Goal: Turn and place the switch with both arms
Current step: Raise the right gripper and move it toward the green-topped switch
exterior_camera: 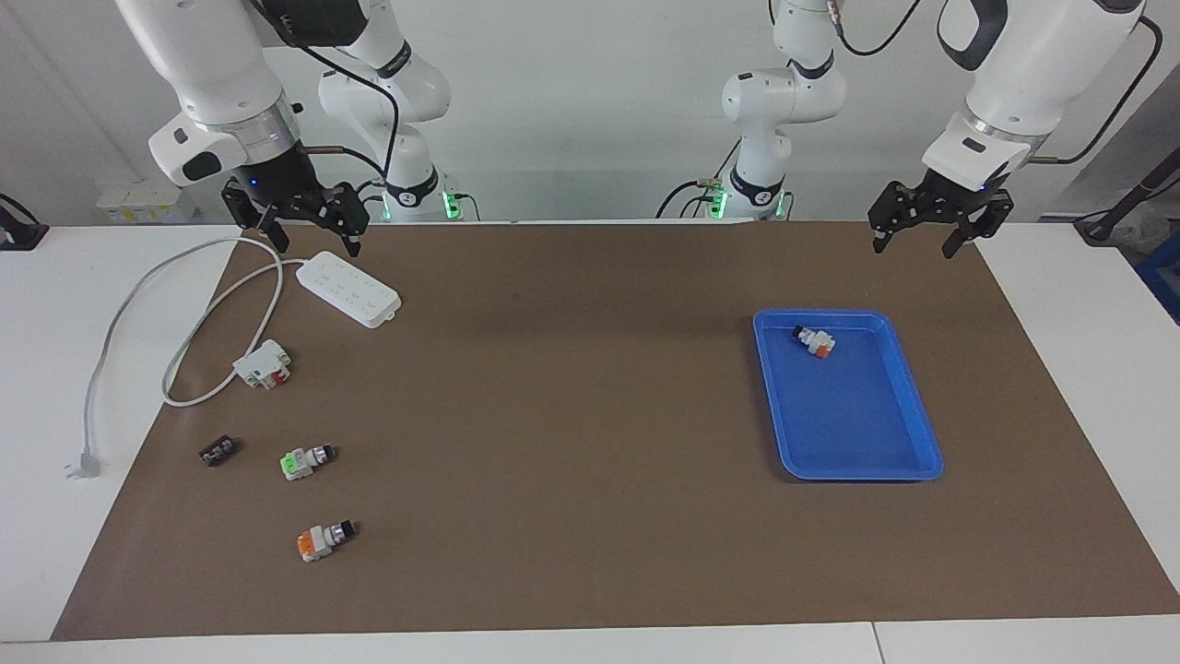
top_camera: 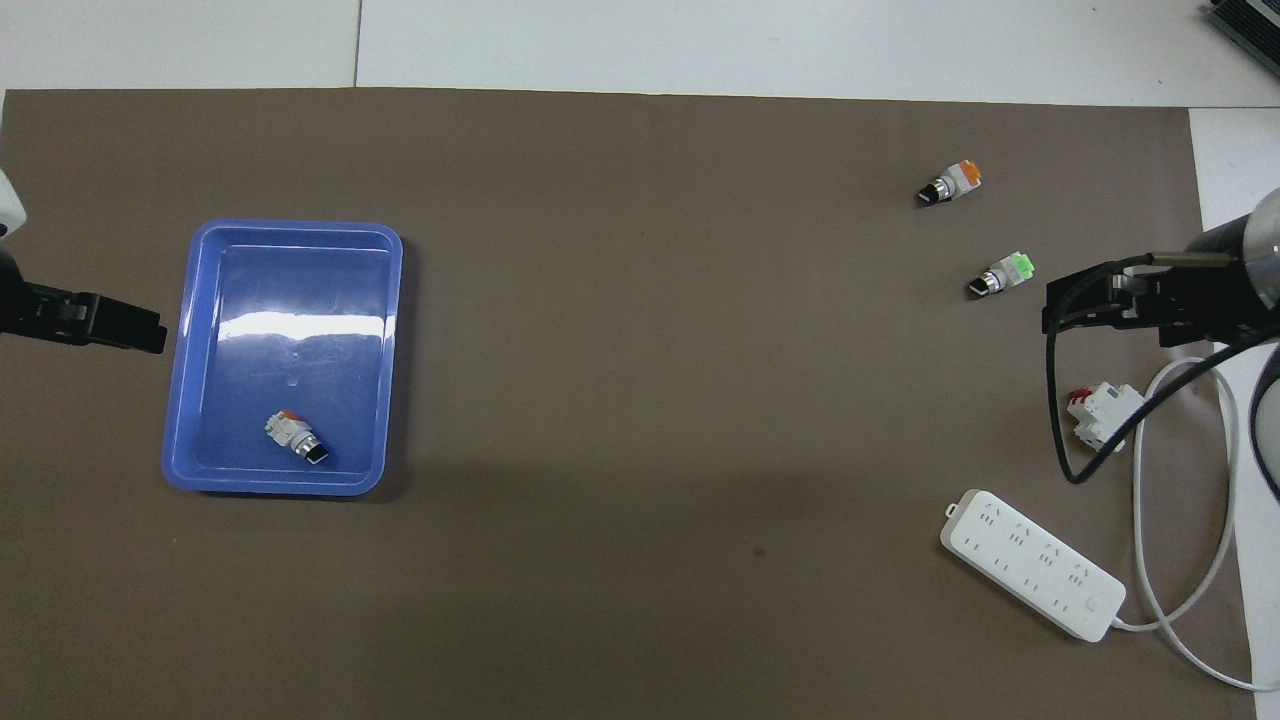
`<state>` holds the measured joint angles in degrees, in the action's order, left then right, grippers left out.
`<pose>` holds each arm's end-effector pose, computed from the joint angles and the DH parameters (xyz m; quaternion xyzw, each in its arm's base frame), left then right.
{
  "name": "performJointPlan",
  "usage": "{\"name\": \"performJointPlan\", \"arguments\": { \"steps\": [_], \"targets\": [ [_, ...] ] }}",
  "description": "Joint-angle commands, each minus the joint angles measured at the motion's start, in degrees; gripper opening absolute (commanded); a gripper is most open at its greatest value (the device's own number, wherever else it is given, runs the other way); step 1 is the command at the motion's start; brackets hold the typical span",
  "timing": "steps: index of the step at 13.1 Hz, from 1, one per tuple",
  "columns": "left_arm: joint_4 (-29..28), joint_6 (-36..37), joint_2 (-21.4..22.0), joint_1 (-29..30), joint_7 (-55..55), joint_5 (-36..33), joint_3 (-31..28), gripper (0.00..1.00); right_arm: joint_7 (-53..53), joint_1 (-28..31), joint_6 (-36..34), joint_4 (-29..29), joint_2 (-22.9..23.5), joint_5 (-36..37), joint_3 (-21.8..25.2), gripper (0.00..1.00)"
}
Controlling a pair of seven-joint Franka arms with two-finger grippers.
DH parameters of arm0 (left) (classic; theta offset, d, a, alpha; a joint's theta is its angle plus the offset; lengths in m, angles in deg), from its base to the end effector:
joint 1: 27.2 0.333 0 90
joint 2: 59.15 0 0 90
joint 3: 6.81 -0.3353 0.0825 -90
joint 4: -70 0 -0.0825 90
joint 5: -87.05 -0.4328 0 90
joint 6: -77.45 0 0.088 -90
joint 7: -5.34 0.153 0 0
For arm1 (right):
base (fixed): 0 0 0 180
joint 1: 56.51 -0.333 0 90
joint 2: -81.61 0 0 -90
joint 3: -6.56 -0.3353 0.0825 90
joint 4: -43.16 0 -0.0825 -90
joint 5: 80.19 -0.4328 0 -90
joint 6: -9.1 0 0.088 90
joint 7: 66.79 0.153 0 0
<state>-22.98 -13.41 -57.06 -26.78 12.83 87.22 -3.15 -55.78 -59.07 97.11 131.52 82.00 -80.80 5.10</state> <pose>0.5912 -0.0345 0.5938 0.9956 -0.0935 -0.0003 0.0003 0.6001 0.0438 0.6055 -0.9981 0.0608 0.0071 0.0045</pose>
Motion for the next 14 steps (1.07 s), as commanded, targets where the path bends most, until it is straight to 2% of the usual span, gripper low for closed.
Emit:
{"name": "performJointPlan", "arguments": {
  "steps": [1,4,6,14],
  "targets": [
    [-1.68,-0.37,1.42,0.28,-0.28,0.36,0.03,1.0,-1.35,1.15,0.67,1.55,-1.36,0.88,-0.91,1.0],
    [-1.68,-0.37,1.42,0.28,-0.28,0.36,0.03,1.0,-2.22,1.23,0.75,1.47,-1.28,0.88,-0.91,1.0],
    [-1.68,-0.37,1.42,0.28,-0.28,0.36,0.03,1.0,-7.56,1.5,1.63,1.46,-1.19,0.7,-0.56,1.0],
    [-1.68,-0.37,1.42,0.28,-0.28,0.36,0.03,1.0,-48.32,5.71,5.05,2.25,-0.22,0.62,-0.47,1.0]
  ]
}}
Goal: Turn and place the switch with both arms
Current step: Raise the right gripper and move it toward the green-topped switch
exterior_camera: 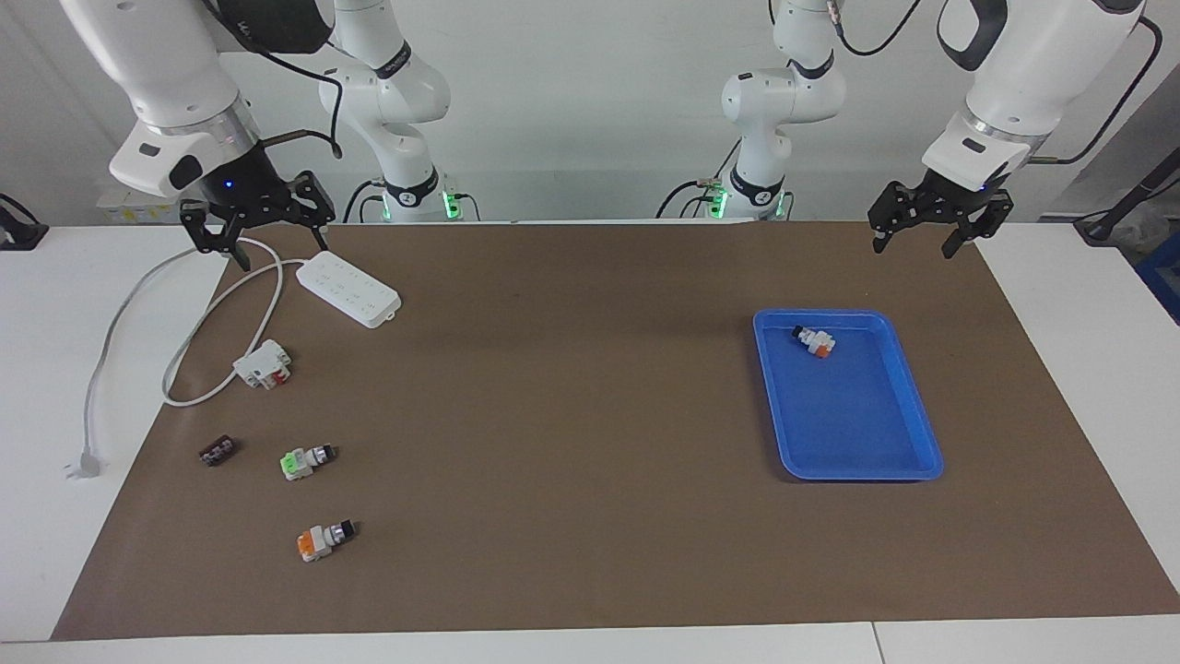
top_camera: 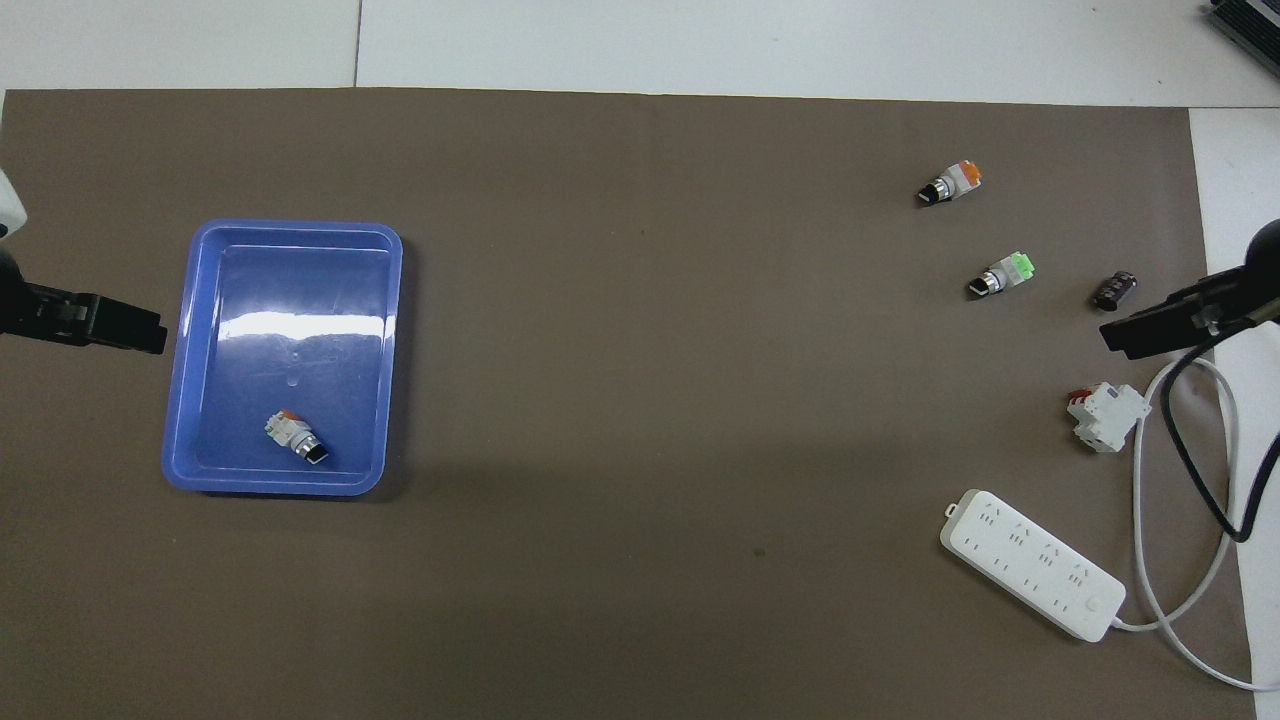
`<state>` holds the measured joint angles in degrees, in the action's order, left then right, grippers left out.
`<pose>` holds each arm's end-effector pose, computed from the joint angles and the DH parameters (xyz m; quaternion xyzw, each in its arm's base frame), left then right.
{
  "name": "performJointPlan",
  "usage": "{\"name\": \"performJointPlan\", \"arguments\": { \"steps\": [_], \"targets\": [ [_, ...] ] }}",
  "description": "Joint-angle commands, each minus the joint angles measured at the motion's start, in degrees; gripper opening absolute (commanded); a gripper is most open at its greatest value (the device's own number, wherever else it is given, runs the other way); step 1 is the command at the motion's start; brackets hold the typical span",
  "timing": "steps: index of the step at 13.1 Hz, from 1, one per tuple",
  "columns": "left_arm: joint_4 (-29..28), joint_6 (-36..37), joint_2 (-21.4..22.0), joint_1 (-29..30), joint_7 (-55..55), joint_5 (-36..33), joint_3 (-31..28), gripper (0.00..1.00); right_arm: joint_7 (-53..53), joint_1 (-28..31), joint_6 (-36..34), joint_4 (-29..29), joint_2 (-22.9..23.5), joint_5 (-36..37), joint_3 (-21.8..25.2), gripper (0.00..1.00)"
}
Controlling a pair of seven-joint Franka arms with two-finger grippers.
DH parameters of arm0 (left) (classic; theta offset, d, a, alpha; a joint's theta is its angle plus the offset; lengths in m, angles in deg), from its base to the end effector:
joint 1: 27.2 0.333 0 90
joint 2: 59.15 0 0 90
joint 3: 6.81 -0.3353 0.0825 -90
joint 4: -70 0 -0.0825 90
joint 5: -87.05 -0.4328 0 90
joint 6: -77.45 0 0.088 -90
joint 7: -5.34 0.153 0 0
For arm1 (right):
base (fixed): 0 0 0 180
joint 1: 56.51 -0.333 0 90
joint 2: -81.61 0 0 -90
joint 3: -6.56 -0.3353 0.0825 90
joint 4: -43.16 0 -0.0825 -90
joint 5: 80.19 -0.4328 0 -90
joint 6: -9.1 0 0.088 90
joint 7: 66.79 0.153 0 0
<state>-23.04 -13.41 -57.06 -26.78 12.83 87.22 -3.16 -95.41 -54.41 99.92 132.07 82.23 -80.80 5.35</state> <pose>0.5911 -0.0344 0.5932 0.9956 -0.0934 -0.0008 0.0004 0.6096 -0.0079 0.6025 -0.9708 -0.2396 -0.0123 0.0024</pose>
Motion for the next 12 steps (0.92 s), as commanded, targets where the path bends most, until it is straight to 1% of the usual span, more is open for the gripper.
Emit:
{"name": "performJointPlan", "arguments": {
  "steps": [1,3,5,8,9,10,11,12],
  "targets": [
    [-1.53,-0.37,1.42,0.28,-0.28,0.36,0.12,1.0,-13.69,1.58,3.21,2.14,-0.19,0.62,-0.72,1.0],
    [-1.53,-0.28,1.42,0.28,-0.28,0.36,0.04,1.0,-25.81,2.46,3.57,1.27,2.26,0.44,-0.72,1.0],
    [-1.53,-0.37,1.42,0.28,-0.28,0.36,0.04,1.0,-37.86,5.18,3.66,-1.53,5.77,-0.61,-0.63,1.0],
    [-1.62,-0.37,1.42,0.28,-0.28,0.36,0.04,1.0,-53.42,5.54,6.02,-2.6,8.68,-0.43,-0.72,1.0],
    [-1.53,-0.37,1.42,0.28,-0.28,0.36,0.04,1.0,-59.04,5.72,6.2,-3.3,10.35,-0.7,-0.72,1.0],
    [-1.62,-0.37,1.42,0.28,-0.28,0.36,0.04,1.0,-64.58,6.5,6.21,-5.31,12.36,-0.7,-0.98,1.0],
    [-1.53,-0.37,1.42,0.19,-0.28,0.36,0.04,1.0,-68.29,7.29,6.12,-6.2,13.86,-1.57,-1.16,1.0],
    [-1.62,-0.37,1.42,0.28,-0.28,0.36,0.12,1.0,-70.67,8.87,6.03,-6.56,15.27,-4.71,-1.16,1.0]
  ]
}}
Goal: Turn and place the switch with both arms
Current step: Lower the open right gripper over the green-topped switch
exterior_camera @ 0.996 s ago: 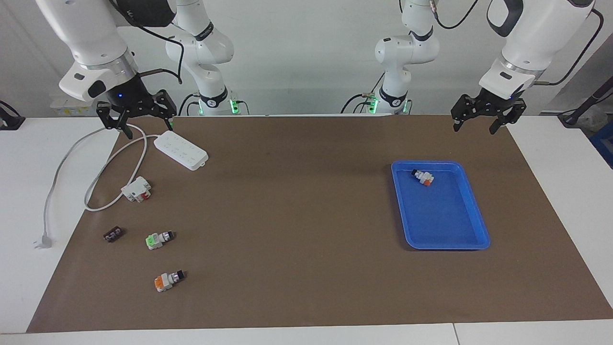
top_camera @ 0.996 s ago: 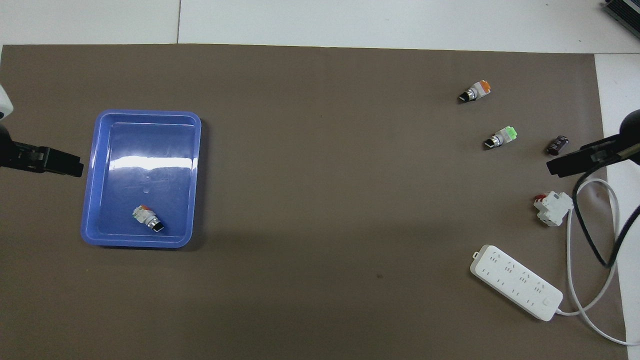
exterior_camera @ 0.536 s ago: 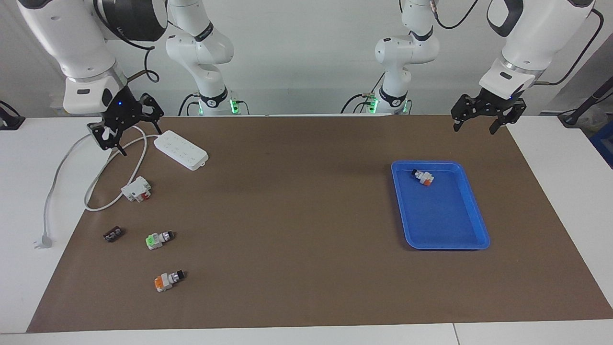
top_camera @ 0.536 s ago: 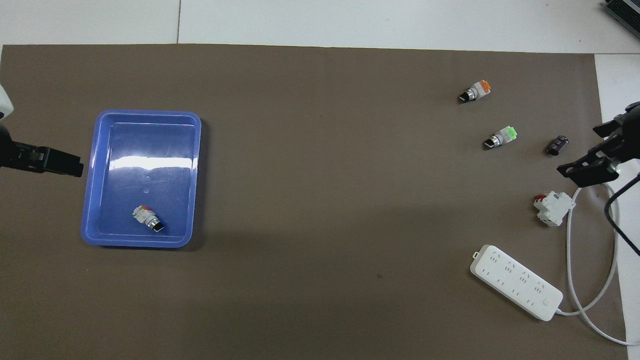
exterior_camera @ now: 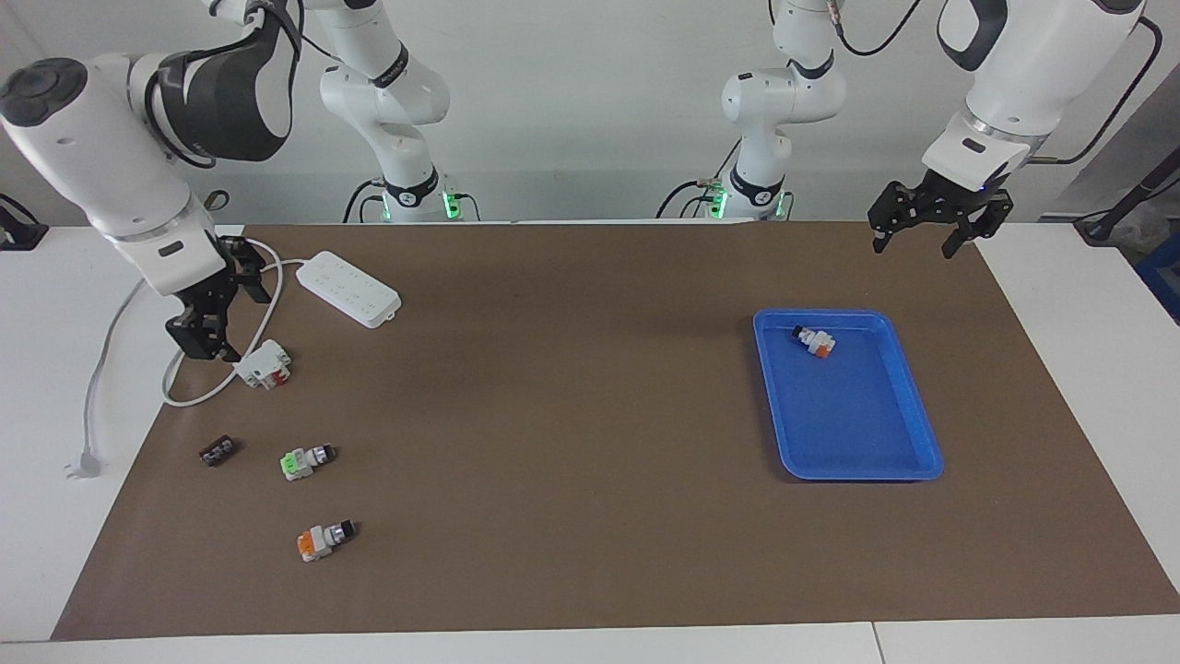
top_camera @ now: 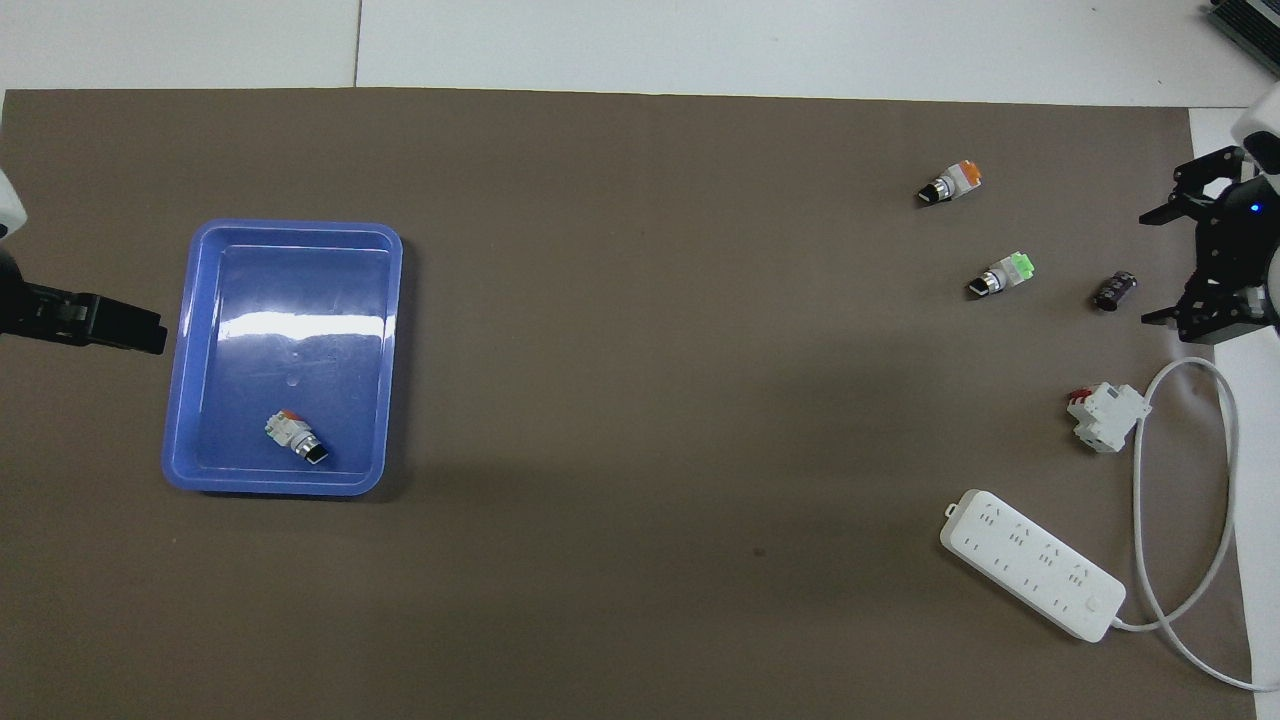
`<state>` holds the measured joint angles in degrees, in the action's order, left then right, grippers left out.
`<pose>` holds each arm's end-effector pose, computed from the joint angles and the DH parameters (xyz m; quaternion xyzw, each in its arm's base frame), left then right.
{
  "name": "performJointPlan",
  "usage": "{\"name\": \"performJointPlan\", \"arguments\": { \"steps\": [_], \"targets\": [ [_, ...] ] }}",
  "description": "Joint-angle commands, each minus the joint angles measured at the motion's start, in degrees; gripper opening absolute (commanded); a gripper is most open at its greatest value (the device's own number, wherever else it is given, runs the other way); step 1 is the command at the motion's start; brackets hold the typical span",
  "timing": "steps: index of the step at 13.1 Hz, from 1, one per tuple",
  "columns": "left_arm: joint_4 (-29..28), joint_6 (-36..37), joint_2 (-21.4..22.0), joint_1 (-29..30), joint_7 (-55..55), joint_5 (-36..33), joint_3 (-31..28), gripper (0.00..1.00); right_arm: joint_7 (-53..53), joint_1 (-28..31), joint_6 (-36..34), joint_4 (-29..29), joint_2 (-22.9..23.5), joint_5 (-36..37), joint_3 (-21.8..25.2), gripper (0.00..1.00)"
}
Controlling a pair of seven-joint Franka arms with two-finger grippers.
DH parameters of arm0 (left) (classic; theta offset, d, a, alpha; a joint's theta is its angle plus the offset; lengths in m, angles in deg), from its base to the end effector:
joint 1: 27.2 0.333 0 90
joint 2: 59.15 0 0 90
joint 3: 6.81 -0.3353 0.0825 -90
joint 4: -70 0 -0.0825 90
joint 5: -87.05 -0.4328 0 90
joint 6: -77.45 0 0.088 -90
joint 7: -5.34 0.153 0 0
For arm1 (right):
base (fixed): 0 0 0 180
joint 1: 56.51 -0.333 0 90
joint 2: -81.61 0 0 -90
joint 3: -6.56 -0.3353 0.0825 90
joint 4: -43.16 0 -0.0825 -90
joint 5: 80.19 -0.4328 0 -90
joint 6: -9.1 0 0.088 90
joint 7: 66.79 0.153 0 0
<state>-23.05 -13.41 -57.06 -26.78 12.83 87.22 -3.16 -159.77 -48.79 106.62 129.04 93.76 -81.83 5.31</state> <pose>0.5911 -0.0344 0.5931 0.9956 -0.0934 -0.0009 0.0004 0.6739 -0.0735 0.5110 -0.7297 -0.6836 -0.0097 0.0140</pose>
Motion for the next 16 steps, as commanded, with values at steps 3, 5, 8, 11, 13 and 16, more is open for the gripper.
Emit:
{"name": "performJointPlan", "arguments": {
  "steps": [3,5,8,11,13,16],
  "targets": [
    [-1.61,-0.37,1.42,0.28,-0.37,0.36,0.03,1.0,-15.37,4.58,-0.58,-4.76,6.92,-5.73,-1.91,1.0],
    [-1.52,-0.37,1.42,0.28,-0.28,0.36,0.03,1.0,-20.01,7.81,-0.76,-6.34,9.63,-6.0,-5.57,1.0],
    [-1.61,-0.37,1.42,0.28,-0.28,0.36,0.03,1.0,-23.12,11.43,1.16,-6.52,12.45,-5.03,-11.84,1.0],
    [-1.52,-0.37,1.42,0.28,-0.28,0.36,0.03,1.0,-27.59,11.7,4.67,-6.35,15.01,-5.29,-12.02,1.0],
    [-1.61,-0.37,1.42,0.28,-0.28,0.36,0.03,1.0,-28.74,11.7,6.44,-6.34,17.36,-5.03,-12.37,1.0],
    [-1.61,-0.37,1.42,0.28,-0.28,0.36,0.04,1.0,-32.52,12.23,9.17,-6.52,21.5,-4.77,-13.68,1.0]
  ]
}}
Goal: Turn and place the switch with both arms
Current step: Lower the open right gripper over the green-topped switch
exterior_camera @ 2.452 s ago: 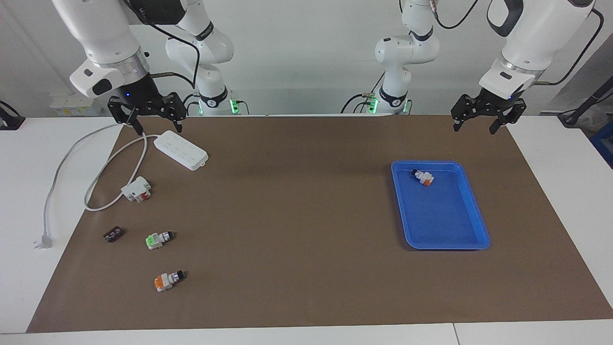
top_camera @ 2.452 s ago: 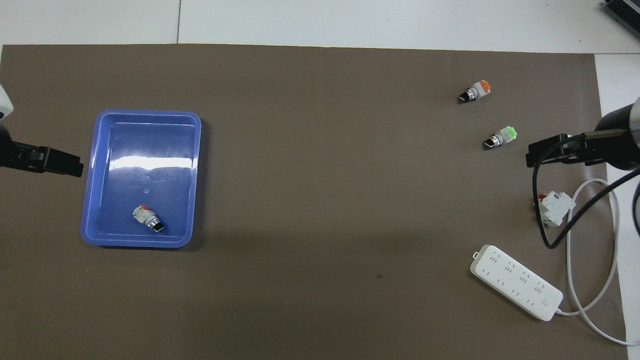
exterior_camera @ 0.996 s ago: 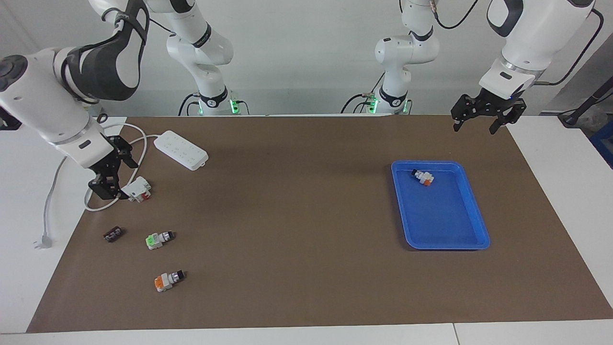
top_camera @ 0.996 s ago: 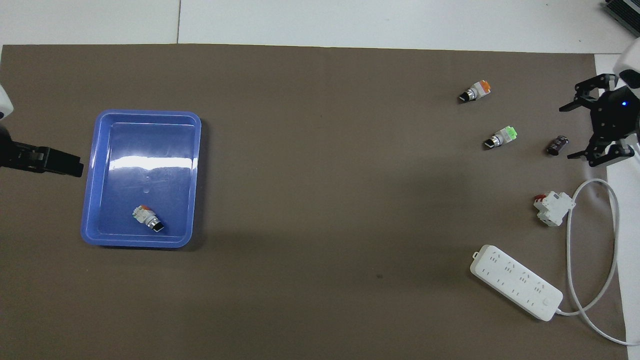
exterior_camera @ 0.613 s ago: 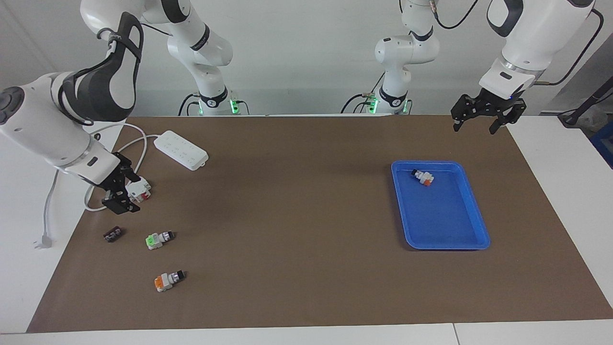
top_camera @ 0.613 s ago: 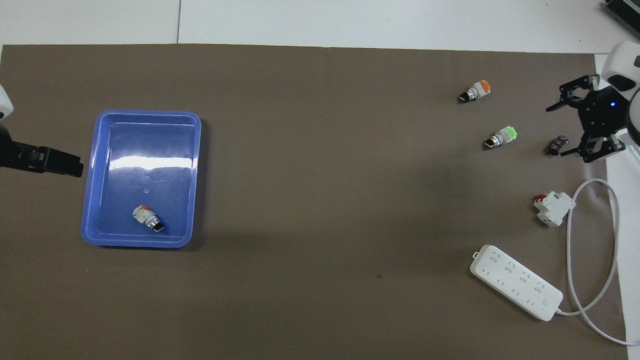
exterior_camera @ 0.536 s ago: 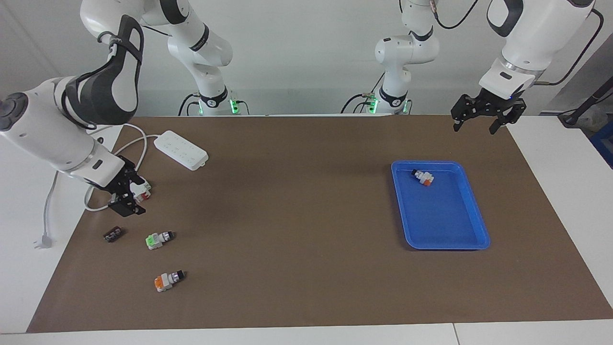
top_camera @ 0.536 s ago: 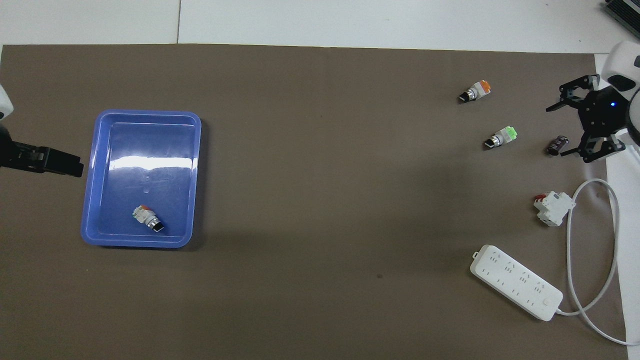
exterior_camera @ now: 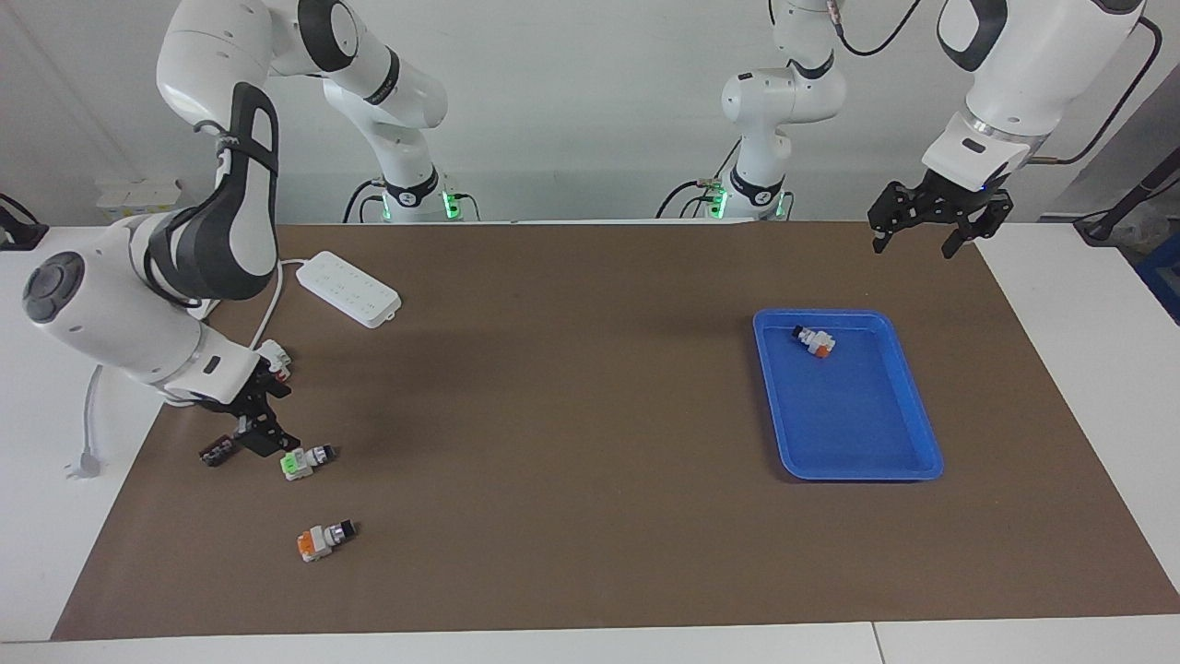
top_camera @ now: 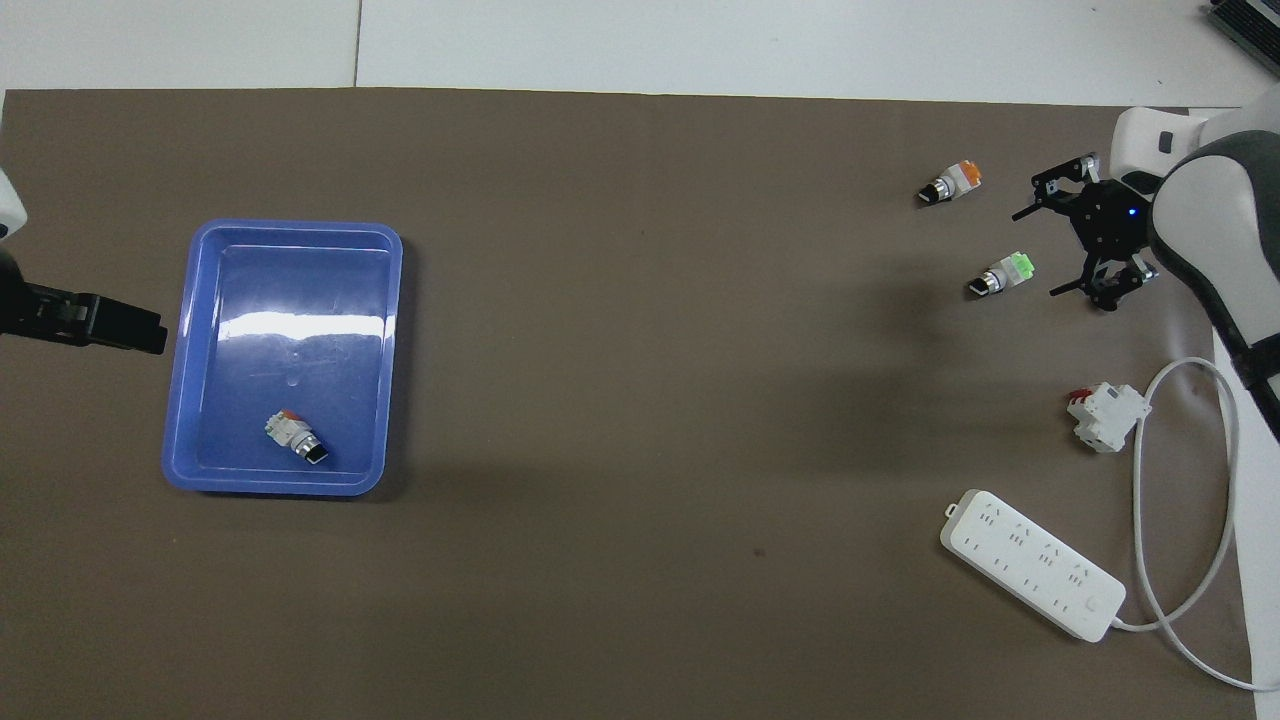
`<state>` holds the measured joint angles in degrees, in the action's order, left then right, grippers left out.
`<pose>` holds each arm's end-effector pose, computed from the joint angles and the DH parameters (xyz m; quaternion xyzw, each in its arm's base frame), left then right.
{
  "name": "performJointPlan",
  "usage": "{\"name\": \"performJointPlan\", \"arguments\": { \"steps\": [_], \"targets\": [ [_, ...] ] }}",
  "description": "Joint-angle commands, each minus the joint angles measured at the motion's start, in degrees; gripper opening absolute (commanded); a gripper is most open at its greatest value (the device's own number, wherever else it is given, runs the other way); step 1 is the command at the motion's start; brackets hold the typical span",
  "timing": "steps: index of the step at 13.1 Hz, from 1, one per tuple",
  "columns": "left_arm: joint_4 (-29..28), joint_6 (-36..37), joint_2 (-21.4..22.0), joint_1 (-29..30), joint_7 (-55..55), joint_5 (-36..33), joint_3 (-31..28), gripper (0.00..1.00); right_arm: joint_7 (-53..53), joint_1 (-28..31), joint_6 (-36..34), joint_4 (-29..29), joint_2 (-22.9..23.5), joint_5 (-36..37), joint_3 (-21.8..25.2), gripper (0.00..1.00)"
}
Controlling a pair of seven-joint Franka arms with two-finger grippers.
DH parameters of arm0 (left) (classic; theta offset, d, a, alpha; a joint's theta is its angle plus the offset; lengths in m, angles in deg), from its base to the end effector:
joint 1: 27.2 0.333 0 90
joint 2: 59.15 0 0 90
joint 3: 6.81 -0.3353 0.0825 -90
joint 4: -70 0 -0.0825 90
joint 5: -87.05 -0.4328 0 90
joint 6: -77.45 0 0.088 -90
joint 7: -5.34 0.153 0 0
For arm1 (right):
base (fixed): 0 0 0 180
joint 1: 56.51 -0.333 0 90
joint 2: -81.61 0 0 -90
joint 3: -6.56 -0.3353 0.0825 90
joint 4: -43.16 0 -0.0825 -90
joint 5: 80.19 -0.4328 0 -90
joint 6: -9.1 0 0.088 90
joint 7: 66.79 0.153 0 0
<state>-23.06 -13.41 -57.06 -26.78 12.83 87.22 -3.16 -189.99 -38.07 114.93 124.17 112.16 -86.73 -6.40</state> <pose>0.5911 -0.0344 0.5930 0.9956 -0.0934 -0.0010 0.0004 0.7424 -0.0816 0.3471 -0.5393 -0.8335 -0.0818 0.0876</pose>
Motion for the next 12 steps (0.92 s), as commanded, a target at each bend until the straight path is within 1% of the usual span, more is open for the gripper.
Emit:
{"name": "performJointPlan", "arguments": {
  "steps": [1,3,7,9,12],
  "targets": [
    [-1.59,-0.37,1.42,0.28,-0.28,0.36,0.04,1.0,-3.79,1.6,2.7,-1.65,4.24,0.04,-2.16,1.0],
    [-1.5,-0.37,1.42,0.28,-0.28,0.36,0.04,1.0,-5.65,1.69,4.12,-1.47,5.47,0.47,-2.16,1.0],
    [-1.59,-0.37,1.42,0.28,-0.28,0.36,0.12,1.0,-6.88,2.21,6.05,-0.24,5.83,4.68,-1.98,1.0],
    [-1.59,-0.37,1.42,0.19,-0.28,0.36,0.04,1.0,-6.79,3.79,6.84,0.02,7.14,6.01,-1.98,0.99],
    [-1.59,-0.37,1.42,0.28,-0.37,0.36,0.04,1.0,-6.09,4.76,11.13,0.2,7.59,5.84,-2.07,0.96]
  ]
}}
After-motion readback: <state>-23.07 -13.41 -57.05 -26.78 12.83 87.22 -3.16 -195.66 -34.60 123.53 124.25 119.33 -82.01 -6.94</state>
